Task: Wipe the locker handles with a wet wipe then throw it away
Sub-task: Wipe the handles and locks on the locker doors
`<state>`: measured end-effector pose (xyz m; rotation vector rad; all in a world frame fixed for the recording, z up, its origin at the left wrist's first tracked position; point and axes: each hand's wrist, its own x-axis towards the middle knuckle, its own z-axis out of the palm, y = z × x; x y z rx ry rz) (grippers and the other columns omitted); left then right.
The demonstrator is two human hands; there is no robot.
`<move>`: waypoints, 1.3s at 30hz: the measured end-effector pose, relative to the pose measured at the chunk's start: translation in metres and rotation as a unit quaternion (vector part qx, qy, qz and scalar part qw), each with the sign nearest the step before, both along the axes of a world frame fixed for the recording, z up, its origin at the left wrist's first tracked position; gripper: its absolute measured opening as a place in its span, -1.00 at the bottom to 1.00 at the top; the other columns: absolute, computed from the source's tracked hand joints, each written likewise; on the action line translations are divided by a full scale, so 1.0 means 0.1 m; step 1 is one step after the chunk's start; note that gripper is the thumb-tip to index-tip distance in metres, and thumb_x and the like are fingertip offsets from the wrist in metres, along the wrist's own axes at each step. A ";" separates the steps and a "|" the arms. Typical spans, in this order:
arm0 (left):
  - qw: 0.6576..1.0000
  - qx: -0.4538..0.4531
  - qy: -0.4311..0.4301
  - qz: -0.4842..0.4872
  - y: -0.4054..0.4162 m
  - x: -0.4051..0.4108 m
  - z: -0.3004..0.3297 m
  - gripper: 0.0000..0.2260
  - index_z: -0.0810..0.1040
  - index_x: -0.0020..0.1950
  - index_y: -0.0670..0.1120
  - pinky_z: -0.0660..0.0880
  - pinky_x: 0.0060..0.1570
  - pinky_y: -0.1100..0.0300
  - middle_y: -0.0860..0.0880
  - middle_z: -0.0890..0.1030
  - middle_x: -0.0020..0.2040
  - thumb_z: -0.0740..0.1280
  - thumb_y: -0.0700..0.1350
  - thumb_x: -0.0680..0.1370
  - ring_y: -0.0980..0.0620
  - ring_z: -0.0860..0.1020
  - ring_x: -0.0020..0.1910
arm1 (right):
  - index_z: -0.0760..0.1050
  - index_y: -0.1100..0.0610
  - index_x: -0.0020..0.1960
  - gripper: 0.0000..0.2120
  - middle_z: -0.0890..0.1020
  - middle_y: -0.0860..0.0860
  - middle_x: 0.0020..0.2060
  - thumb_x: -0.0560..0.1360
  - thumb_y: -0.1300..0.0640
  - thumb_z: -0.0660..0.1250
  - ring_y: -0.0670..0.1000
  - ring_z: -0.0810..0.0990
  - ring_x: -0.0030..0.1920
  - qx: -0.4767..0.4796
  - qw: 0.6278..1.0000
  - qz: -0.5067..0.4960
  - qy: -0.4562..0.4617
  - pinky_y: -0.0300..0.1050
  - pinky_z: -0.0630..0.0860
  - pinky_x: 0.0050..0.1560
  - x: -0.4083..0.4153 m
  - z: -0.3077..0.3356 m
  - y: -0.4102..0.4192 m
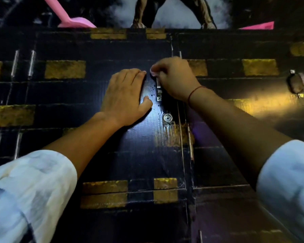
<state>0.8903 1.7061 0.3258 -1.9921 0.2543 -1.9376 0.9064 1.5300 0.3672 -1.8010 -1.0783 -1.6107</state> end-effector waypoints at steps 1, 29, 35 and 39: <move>1.000 -0.004 -0.001 -0.004 -0.01 0.00 0.00 -0.32 0.35 0.53 -0.22 0.22 0.42 -0.06 -0.18 0.44 0.43 0.20 0.12 0.49 -0.17 0.37 0.40 | 0.69 0.18 0.09 -0.75 0.70 0.06 0.08 0.52 0.31 0.28 0.03 0.64 0.13 -0.022 0.999 -0.036 -0.015 -0.15 0.46 0.26 -0.01 0.03 -0.02; 0.998 -0.005 0.068 -0.008 0.21 -0.02 -0.25 -0.19 0.11 0.65 -0.24 -0.10 0.63 -0.01 -0.20 0.12 0.66 0.09 0.22 0.52 -0.11 0.03 0.66 | 0.64 0.02 0.03 -0.74 0.68 -0.06 -0.12 0.61 0.09 0.15 0.09 0.47 0.24 -0.111 0.914 -0.299 -0.251 0.23 0.07 0.38 0.07 -0.62 0.03; 0.998 -0.002 0.066 0.002 0.20 -0.04 -0.27 -0.22 0.16 0.64 -0.23 -0.07 0.63 -0.05 -0.21 0.15 0.65 0.12 0.19 0.52 -0.14 0.06 0.65 | 0.67 0.12 -0.08 -0.88 0.69 -0.01 -0.19 0.48 0.22 0.35 0.13 0.52 -0.08 0.001 0.986 -0.021 -0.165 -0.14 0.29 -0.06 0.10 -0.45 -0.17; 0.998 -0.002 0.060 0.006 0.20 -0.02 -0.30 -0.23 0.16 0.64 -0.23 -0.10 0.63 -0.04 -0.21 0.14 0.65 0.11 0.18 0.52 -0.14 0.05 0.65 | 0.64 0.22 -0.05 -0.87 0.60 0.15 -0.15 0.50 0.23 0.32 0.18 0.55 -0.09 -0.020 0.989 -0.055 -0.135 0.05 0.50 -0.08 0.19 -0.60 -0.03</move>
